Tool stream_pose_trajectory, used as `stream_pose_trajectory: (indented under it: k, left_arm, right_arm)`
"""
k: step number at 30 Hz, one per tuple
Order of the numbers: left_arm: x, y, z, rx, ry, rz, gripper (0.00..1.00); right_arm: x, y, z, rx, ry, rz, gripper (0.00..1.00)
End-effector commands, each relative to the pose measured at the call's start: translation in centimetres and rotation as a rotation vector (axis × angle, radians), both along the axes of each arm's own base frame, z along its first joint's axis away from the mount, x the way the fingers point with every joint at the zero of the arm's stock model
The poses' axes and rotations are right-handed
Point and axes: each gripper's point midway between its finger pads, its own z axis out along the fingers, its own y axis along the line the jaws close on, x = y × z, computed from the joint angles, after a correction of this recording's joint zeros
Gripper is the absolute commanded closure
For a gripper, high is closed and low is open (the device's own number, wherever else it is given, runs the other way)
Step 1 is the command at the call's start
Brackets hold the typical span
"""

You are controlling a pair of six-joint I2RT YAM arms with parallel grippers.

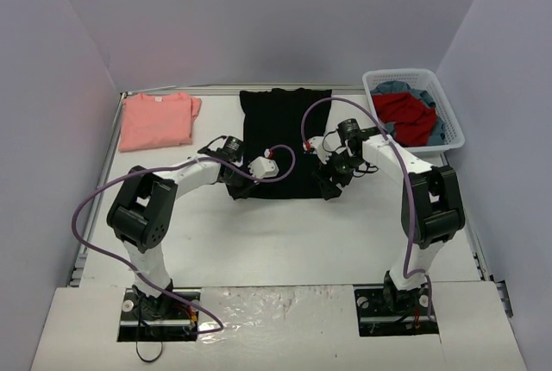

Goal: Fold and stack the t-shirts
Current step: Grab one side of the 2/3 rectangular tshirt with both arms

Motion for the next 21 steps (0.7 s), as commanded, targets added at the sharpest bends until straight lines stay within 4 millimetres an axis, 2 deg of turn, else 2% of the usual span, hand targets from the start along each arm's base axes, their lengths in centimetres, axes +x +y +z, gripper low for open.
stream_pose_trajectory:
  k: [1,7,14,18,21]
  left_arm:
    - [-1.7,0.2,-0.4,0.022,0.073,-0.013,0.98]
    - [-1.7,0.0,0.6,-0.015,0.095,-0.007,0.98]
    - [-1.2,-0.3,3.8,-0.068,0.081,0.000,0.98]
    - [-1.2,-0.5,5.2,-0.079,0.077,-0.003,0.98]
    - [-1.5,-0.4,5.4,-0.081,0.088,0.001,0.98]
  right_arm:
    - [-1.3,0.3,1.9,0.004,-0.046,0.046,0.37]
    - [-2.4,0.8,2.7,0.006,-0.085,0.084,0.37]
    - [-2.8,0.6,3.5,0.009,-0.116,0.089,0.37]
    - [-3.7,0.1,2.7,-0.004,-0.115,0.121,0.36]
    - [-4.1,0.0,1.9,-0.010,-0.136,0.143,0.35]
